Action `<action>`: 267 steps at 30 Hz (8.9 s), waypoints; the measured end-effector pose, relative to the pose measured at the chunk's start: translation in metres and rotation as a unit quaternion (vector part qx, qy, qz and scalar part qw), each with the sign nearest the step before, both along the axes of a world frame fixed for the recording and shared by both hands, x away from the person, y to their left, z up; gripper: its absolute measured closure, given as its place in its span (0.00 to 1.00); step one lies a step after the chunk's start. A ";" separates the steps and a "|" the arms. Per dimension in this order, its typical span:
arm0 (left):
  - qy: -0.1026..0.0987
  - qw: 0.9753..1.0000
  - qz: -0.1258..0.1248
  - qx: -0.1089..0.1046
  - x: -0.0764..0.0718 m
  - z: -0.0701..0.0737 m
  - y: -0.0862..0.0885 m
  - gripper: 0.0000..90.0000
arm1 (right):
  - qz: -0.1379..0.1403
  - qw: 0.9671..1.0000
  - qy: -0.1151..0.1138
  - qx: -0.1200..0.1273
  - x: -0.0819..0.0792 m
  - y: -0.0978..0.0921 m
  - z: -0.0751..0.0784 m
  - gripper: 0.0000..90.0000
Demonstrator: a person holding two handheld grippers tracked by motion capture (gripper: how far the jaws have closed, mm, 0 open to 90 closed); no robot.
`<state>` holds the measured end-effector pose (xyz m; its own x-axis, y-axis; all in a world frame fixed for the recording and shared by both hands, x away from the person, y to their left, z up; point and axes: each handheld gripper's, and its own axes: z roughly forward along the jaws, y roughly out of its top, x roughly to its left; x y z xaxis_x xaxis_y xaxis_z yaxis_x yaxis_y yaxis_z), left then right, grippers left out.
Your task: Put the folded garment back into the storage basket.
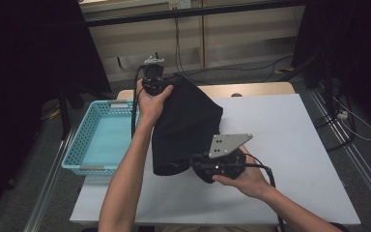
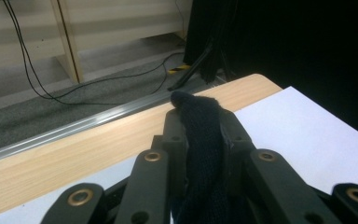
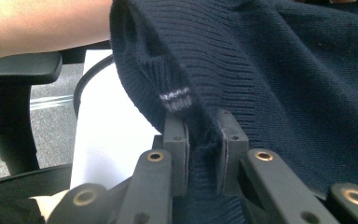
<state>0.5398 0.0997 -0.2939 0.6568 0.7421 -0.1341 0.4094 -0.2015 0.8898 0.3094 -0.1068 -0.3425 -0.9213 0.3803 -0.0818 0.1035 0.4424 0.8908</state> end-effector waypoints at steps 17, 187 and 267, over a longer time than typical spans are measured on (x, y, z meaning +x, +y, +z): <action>-0.014 1.000 0.024 -0.004 0.004 0.018 0.032 0.85 | 0.019 1.000 -0.008 0.009 0.012 0.025 0.007 0.86; 0.075 0.969 0.205 0.113 0.039 -0.089 0.268 0.81 | 0.097 0.994 0.049 -0.022 0.084 0.239 -0.036 0.86; 0.011 0.987 0.147 0.068 -0.140 -0.067 0.274 0.32 | 0.097 0.994 0.051 -0.008 0.075 0.210 -0.036 0.49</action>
<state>0.3997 0.3737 -0.3611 0.4086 0.9121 -0.0327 0.4869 -0.1875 0.8531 0.3847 0.1032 -0.3783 -0.9811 0.1933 0.0106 0.1034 0.4771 0.8727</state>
